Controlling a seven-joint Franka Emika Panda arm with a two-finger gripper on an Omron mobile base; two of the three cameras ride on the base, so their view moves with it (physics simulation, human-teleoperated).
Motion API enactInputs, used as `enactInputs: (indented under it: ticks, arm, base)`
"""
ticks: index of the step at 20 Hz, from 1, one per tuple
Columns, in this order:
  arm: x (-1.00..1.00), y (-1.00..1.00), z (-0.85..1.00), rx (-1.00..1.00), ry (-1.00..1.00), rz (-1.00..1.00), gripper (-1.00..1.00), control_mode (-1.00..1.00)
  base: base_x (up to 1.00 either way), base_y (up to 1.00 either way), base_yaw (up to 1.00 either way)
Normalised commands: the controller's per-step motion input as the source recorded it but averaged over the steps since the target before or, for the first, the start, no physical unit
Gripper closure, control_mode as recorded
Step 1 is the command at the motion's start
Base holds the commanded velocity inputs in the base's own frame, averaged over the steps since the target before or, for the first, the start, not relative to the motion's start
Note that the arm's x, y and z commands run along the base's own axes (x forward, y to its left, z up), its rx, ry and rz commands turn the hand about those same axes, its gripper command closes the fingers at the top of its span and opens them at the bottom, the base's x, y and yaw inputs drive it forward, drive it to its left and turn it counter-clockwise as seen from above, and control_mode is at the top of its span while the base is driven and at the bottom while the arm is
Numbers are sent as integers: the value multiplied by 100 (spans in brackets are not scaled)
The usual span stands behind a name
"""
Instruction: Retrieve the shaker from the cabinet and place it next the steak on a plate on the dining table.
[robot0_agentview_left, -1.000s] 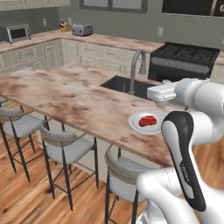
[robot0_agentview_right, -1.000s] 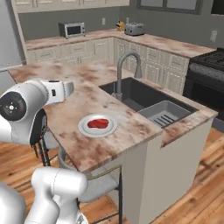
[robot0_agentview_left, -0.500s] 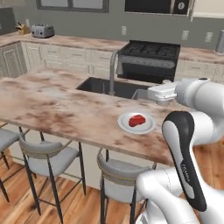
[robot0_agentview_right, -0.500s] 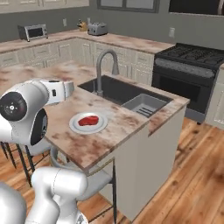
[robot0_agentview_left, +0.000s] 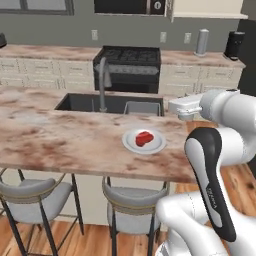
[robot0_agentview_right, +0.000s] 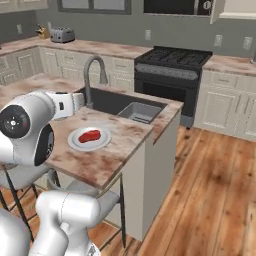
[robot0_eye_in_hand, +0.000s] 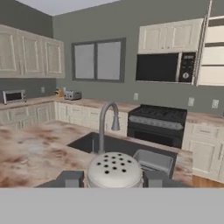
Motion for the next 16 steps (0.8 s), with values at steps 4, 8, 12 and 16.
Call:
enactInputs:
  ticks: [4,8,12,16]
  arm:
    - [0,0,0,0,0,0,100,100]
    - [0,0,0,0,0,0,100,100]
    - [0,0,0,0,0,0,100,100]
    - [0,0,0,0,0,0,100,100]
  base:
    - [68,44,-46]
    - [73,45,-42]
    - [59,37,-32]
    - [26,23,-11]
